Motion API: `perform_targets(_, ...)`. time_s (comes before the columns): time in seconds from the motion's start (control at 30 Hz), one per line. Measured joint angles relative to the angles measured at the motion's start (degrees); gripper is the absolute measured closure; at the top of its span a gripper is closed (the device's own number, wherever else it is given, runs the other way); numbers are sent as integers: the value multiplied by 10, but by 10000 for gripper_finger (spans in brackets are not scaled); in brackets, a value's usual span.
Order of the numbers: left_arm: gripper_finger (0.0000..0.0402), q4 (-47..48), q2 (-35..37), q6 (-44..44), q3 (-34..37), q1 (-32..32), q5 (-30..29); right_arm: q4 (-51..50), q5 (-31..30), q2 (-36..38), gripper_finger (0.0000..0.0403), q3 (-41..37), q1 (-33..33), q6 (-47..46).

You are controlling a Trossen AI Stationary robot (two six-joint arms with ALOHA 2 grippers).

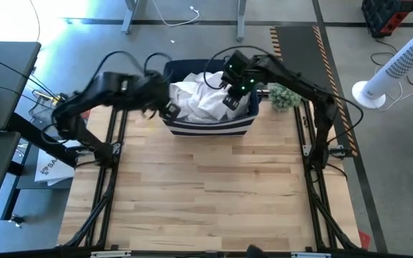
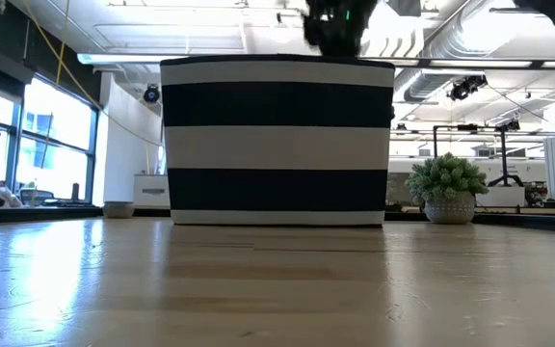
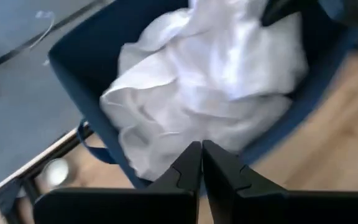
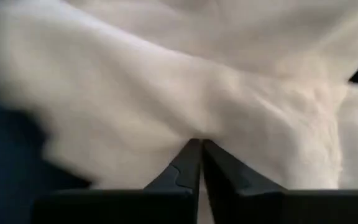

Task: Sort clothes
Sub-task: Put the white shirt into the blue bin

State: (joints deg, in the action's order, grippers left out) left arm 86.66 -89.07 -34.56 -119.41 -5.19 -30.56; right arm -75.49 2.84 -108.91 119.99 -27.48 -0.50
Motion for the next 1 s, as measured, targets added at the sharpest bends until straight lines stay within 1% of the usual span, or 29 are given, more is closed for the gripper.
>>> perform_targets(0.03,389,0,-9,9,3,-22,11,19,-9,0,393,-28,-7,-1)
perform_targets(0.1,392,0,-25,28,22,-64,49,61,-19,0,388,-85,-23,-19)
perform_targets(0.17,399,0,-41,42,47,-97,77,118,-10,0,387,-151,-39,-29)
perform_targets(0.2,399,-4,-48,48,62,-109,80,150,-5,0,390,-184,-46,-36)
perform_targets(0.3,398,-31,-60,67,104,-141,86,245,22,4,400,-277,-58,-56)
perform_targets(0.37,400,-68,-64,87,128,-163,107,300,54,6,400,-328,-64,-78)
perform_targets(0.43,400,-121,-68,105,154,-184,136,330,79,8,399,-356,-67,-98)
perform_targets(0.53,401,-207,-68,131,205,-211,182,332,93,7,401,-360,-67,-110)
perform_targets(0.67,401,-273,-67,170,287,-252,218,280,103,4,402,-317,-63,-138)
perform_targets(0.7,401,-292,-66,177,310,-261,210,268,103,2,402,-301,-63,-146)
perform_targets(0.8,401,-359,-59,188,369,-287,220,255,103,1,402,-266,-62,-174)
perform_targets(0.87,401,-388,-58,204,398,-300,197,254,99,1,402,-251,-62,-180)
perform_targets(0.9,401,-395,-56,211,409,-306,190,256,95,1,402,-247,-62,-179)
perform_targets(1.0,401,-405,-56,225,409,-317,174,255,95,1,402,-246,-62,-184)
